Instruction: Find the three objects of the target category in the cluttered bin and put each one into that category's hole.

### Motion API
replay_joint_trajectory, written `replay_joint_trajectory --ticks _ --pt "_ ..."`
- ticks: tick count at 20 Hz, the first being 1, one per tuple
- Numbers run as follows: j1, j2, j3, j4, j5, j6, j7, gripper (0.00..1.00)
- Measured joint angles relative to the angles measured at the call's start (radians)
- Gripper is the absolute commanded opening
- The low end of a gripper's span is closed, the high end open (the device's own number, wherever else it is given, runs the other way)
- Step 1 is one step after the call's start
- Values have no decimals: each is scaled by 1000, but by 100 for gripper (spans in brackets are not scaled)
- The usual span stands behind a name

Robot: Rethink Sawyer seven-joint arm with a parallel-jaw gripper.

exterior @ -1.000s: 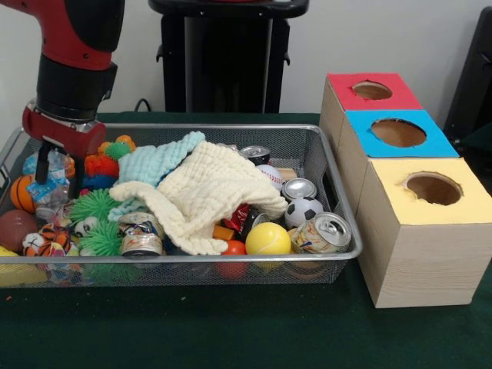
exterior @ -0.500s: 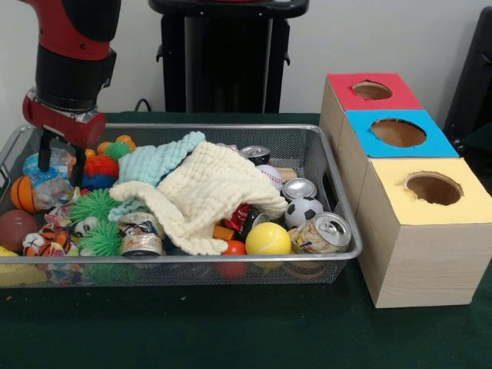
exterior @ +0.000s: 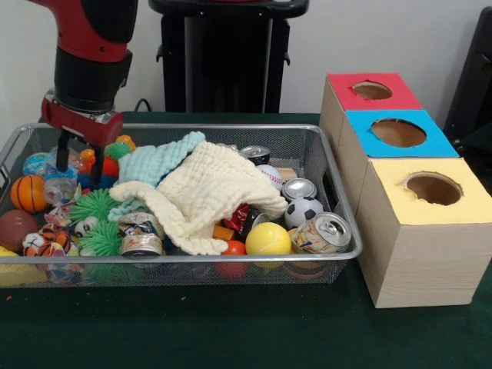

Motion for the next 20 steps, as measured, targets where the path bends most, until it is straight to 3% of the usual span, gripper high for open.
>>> replay_joint_trajectory --ticks 12,20 --pt "32 -5 -44 80 -10 0 0 100" --pt "15 -10 -45 96 -11 1 0 100"
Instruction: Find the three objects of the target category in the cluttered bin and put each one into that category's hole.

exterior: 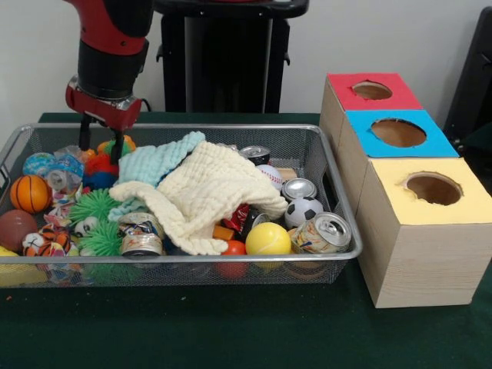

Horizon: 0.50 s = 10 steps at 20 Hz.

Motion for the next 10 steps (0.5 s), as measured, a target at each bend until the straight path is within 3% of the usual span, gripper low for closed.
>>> replay_joint_trajectory --ticks 7,10 --pt "-77 -37 44 -8 2 98 0 100" --pt "-118 -58 66 -31 3 220 0 100"
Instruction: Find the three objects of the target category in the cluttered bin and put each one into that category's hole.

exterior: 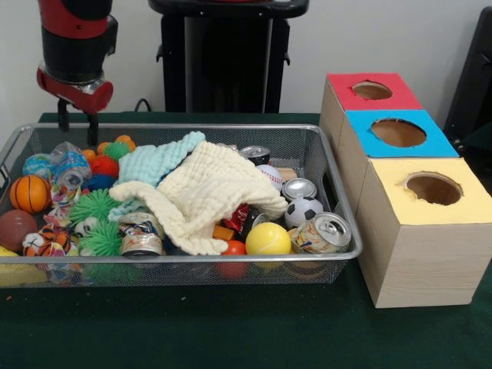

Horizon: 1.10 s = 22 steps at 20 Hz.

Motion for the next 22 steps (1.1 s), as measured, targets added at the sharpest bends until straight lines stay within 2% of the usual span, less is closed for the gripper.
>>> replay_joint_trajectory --ticks 7,22 --pt "-35 -25 29 -55 -1 161 0 100" --pt "-32 -22 78 -125 -2 172 0 100"
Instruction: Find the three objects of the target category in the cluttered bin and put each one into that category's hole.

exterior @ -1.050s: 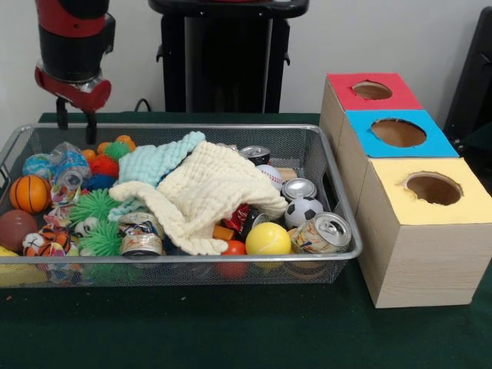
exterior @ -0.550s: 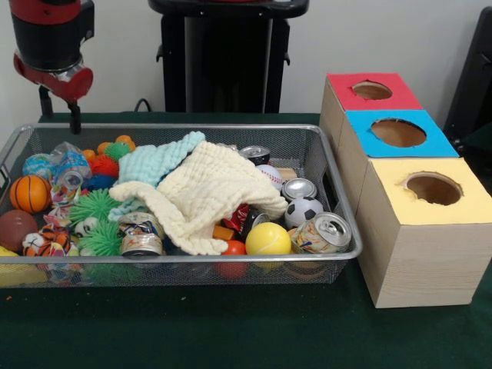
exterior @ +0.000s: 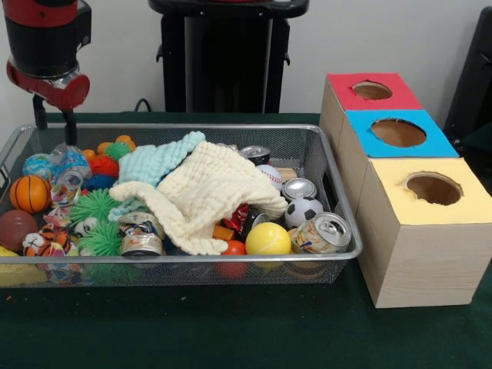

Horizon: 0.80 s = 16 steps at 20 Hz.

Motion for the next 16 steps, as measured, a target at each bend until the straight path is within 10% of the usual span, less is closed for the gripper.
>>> replay_joint_trajectory --ticks 16 --pt "60 113 0 -120 1 0 0 100"
